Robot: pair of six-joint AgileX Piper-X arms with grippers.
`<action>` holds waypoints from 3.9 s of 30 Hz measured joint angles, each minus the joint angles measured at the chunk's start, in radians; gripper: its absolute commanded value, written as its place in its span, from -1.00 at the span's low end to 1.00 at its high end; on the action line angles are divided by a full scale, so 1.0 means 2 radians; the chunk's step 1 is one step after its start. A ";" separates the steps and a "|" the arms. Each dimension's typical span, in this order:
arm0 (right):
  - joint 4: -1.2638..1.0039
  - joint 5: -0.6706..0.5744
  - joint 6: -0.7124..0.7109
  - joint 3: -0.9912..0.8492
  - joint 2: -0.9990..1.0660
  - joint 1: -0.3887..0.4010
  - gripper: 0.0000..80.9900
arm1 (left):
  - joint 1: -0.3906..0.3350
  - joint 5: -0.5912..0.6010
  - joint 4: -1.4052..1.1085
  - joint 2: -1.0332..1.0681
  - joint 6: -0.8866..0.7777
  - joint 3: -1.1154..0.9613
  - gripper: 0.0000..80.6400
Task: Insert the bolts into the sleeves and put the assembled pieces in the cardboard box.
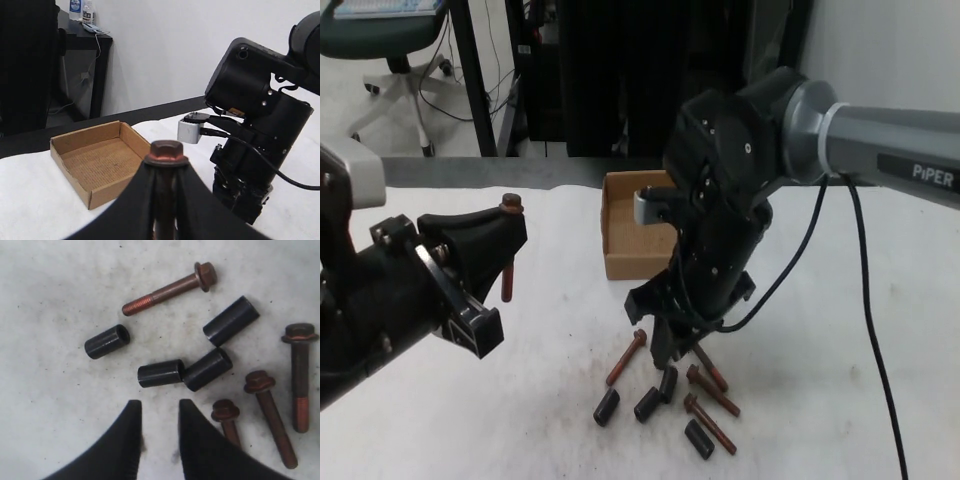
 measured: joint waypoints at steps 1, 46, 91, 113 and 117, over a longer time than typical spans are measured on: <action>0.007 0.001 -0.001 0.000 -0.001 0.000 -0.39 | 0.000 0.000 0.000 0.000 0.001 0.000 -0.99; -0.016 0.038 -0.087 0.094 -0.001 0.014 -0.38 | 0.000 0.000 0.003 0.000 0.003 0.000 -0.99; -0.055 0.048 -0.087 0.139 -0.003 0.016 -0.38 | 0.000 -0.001 0.027 0.000 0.025 0.000 -0.99; -0.072 0.025 -0.090 0.142 -0.004 0.016 -0.38 | 0.000 -0.001 0.029 0.000 0.025 0.000 -0.99; -0.078 0.021 -0.090 0.142 -0.004 0.016 -0.38 | 0.000 -0.001 0.029 0.000 0.025 0.000 -0.99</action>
